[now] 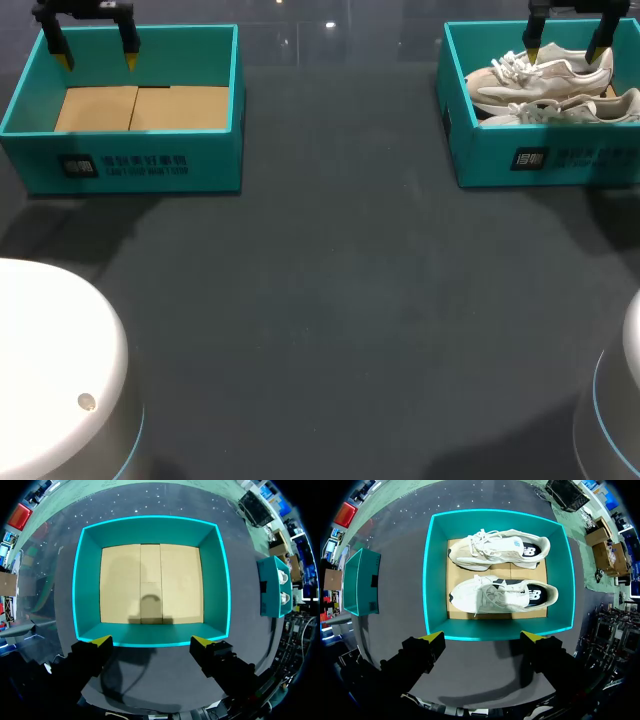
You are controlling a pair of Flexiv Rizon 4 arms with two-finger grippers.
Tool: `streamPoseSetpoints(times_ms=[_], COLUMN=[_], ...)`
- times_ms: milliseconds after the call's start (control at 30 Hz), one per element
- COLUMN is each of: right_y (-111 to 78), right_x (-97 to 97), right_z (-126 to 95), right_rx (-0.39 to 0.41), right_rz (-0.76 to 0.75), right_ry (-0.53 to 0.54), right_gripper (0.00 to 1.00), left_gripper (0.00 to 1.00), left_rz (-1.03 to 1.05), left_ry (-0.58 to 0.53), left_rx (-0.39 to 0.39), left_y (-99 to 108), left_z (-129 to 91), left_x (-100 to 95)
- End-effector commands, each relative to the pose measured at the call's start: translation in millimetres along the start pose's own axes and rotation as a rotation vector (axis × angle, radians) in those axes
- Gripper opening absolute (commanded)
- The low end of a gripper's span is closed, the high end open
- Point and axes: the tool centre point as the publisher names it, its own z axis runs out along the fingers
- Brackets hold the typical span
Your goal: Take the shoe out of the shoebox, open the shoe tongue, remove and reinsert the insole, then place the shoe into the shoebox
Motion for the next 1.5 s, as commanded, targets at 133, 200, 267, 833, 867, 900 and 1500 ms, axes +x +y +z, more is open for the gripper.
streamPoseSetpoints(times_ms=[133, 200, 267, 833, 867, 900, 1500], right_y=[0.0, 0.0, 0.0, 0.0, 0.0, 0.0, 1.2], right_x=[0.0, 0.0, 0.0, 0.0, 0.0, 0.0, -74.4], right_z=[0, 0, 0, 0, 0, 0, 14], right_rx=[0.000, 0.000, 0.000, 0.000, 0.000, 0.000, -0.047], right_rz=[0.000, 0.000, 0.000, 0.000, 0.000, 0.000, -0.009], right_ry=[0.000, 0.000, 0.000, 0.000, 0.000, 0.000, -0.035], right_gripper=[1.00, 1.00, 1.00, 1.00, 1.00, 1.00, 1.00], left_gripper=[1.00, 1.00, 1.00, 1.00, 1.00, 1.00, 1.00], left_rz=[0.000, 0.000, 0.000, 0.000, 0.000, 0.000, 0.000], left_ry=[0.000, 0.000, 0.000, 0.000, 0.000, 0.000, 0.000], left_rx=[0.000, 0.000, 0.000, 0.000, 0.000, 0.000, 0.000], left_y=[0, 0, 0, 0, 0, 0, 0], left_z=[0, 0, 0, 0, 0, 0, 0], left_x=[0.0, 0.0, 0.0, 0.0, 0.0, 0.0, 0.0])
